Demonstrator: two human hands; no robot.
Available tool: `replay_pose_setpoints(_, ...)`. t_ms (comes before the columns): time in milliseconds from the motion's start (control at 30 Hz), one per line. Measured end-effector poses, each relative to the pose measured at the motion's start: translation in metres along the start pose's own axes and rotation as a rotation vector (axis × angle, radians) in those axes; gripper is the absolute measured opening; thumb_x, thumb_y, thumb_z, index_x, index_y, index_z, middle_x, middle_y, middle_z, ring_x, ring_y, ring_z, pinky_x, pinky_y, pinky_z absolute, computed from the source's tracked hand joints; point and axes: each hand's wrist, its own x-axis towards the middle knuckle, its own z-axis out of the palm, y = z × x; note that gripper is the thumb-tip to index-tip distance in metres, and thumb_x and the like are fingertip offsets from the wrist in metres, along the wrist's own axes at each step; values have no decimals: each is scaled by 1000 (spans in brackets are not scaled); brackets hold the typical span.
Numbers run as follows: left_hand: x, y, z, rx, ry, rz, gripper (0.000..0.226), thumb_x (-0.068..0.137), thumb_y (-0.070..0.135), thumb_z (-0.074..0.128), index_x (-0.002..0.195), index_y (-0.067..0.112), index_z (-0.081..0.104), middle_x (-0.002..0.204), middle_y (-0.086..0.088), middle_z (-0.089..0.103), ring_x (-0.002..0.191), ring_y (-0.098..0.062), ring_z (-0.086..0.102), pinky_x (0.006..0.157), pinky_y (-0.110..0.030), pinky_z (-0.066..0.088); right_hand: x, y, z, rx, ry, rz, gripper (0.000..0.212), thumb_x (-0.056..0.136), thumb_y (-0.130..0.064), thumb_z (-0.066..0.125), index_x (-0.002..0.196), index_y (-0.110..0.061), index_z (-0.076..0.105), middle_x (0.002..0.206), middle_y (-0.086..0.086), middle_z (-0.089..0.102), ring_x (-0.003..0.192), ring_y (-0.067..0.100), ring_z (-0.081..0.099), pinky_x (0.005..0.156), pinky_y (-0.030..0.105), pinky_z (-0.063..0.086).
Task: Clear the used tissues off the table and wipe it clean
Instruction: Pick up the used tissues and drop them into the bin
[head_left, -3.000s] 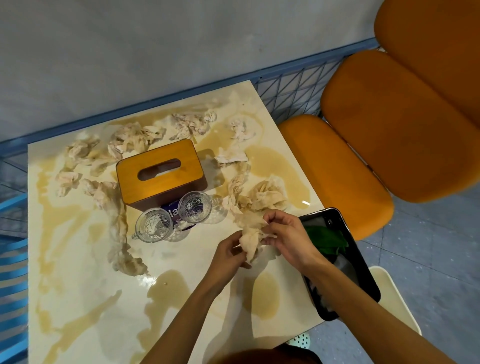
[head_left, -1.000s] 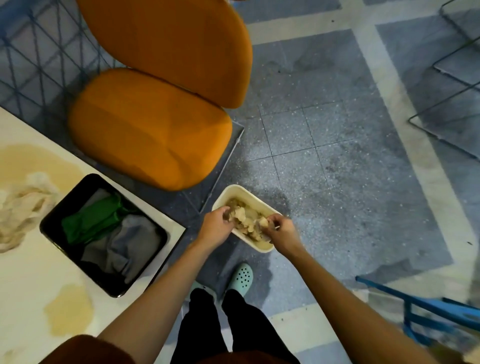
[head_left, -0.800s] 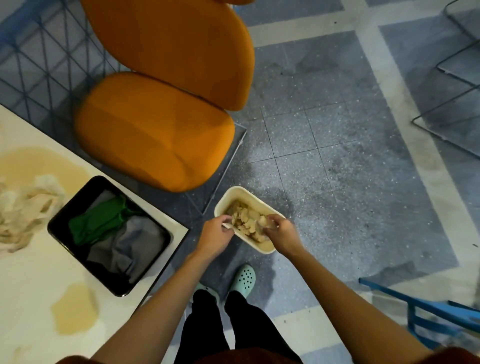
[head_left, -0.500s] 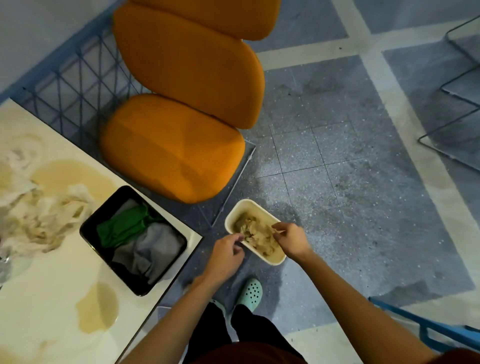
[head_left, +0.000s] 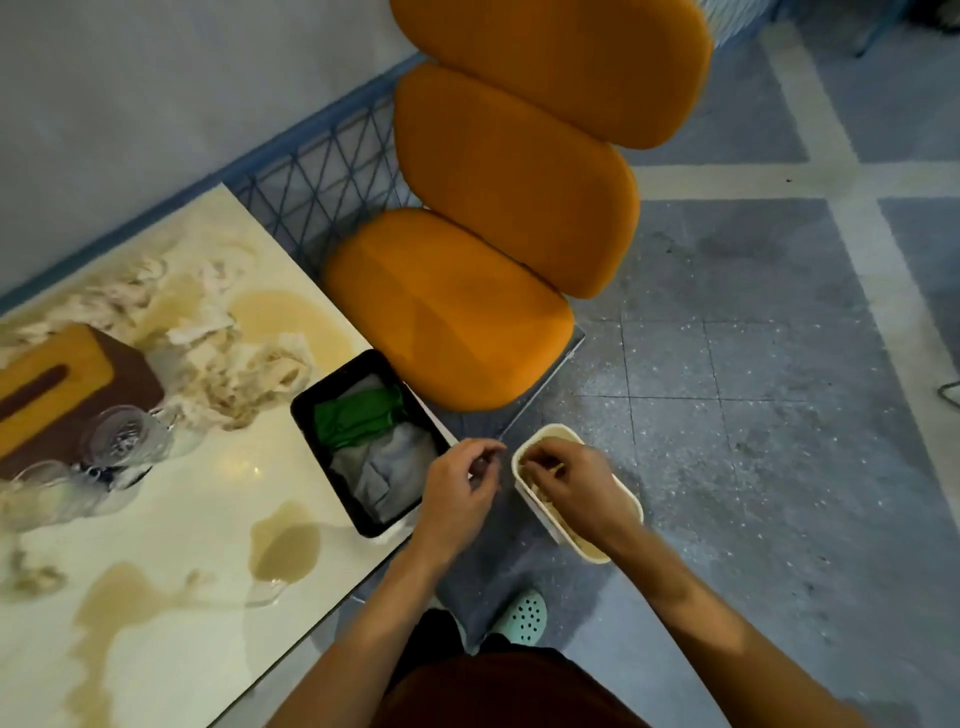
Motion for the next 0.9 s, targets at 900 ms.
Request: replay_pose_setpoints(900,-15,-149,-249,8,435,-408,30,84,5,58,107,23,65,105,8,67,77,-8,63,70,-25,47,137,-200,174,-207,-387,-361,8,92,-15,60,94,-13,68,91,0,66,82,14,60,77,35,53)
